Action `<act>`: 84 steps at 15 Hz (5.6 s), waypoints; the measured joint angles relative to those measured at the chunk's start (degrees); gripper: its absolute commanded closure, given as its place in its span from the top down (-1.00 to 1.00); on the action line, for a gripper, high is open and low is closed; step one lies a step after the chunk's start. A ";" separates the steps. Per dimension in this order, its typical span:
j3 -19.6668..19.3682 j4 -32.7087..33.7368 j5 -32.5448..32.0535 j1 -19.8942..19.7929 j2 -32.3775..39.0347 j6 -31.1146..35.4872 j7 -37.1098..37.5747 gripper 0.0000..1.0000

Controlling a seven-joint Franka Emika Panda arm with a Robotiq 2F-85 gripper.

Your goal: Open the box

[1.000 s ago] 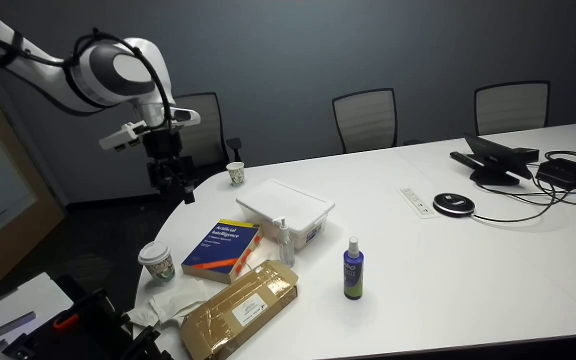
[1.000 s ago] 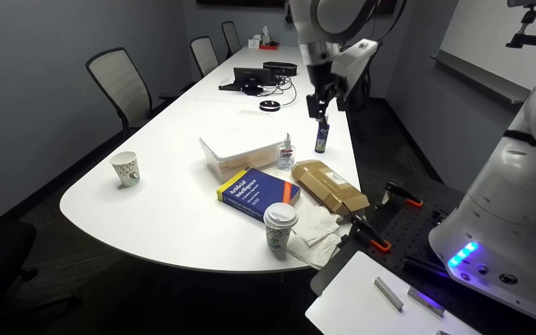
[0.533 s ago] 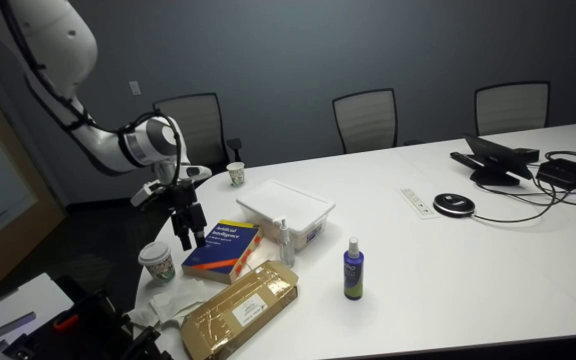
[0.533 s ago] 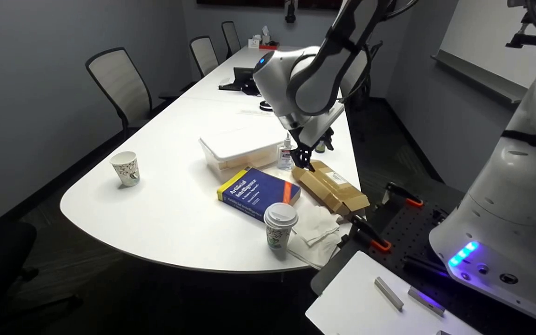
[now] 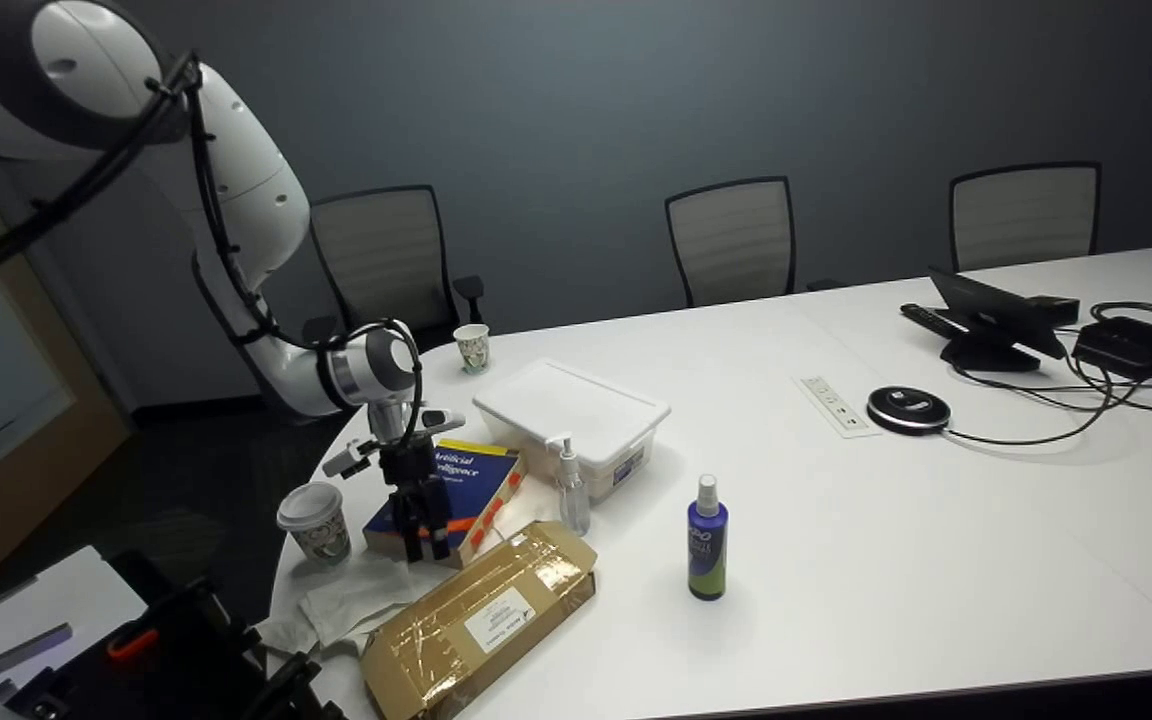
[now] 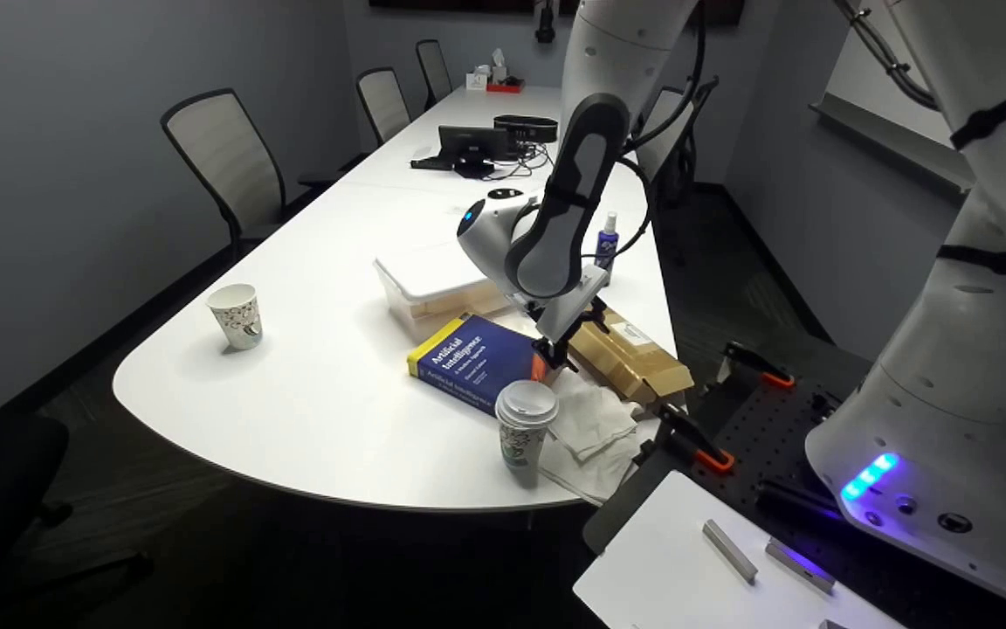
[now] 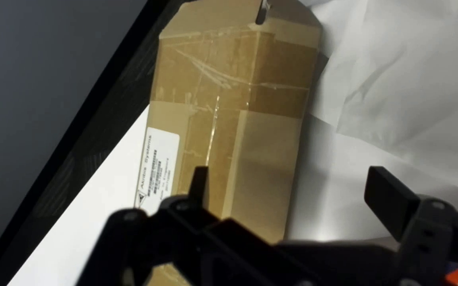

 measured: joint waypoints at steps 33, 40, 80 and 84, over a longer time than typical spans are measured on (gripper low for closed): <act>-10.06 7.90 0.93 9.07 9.71 -8.07 12.63 1.00; -10.78 7.22 -0.44 9.05 5.99 -8.08 12.63 1.00; -7.14 -6.55 -11.75 -0.69 -12.82 -8.14 20.60 1.00; -7.10 -7.73 -11.75 -1.46 -13.47 -8.17 20.60 1.00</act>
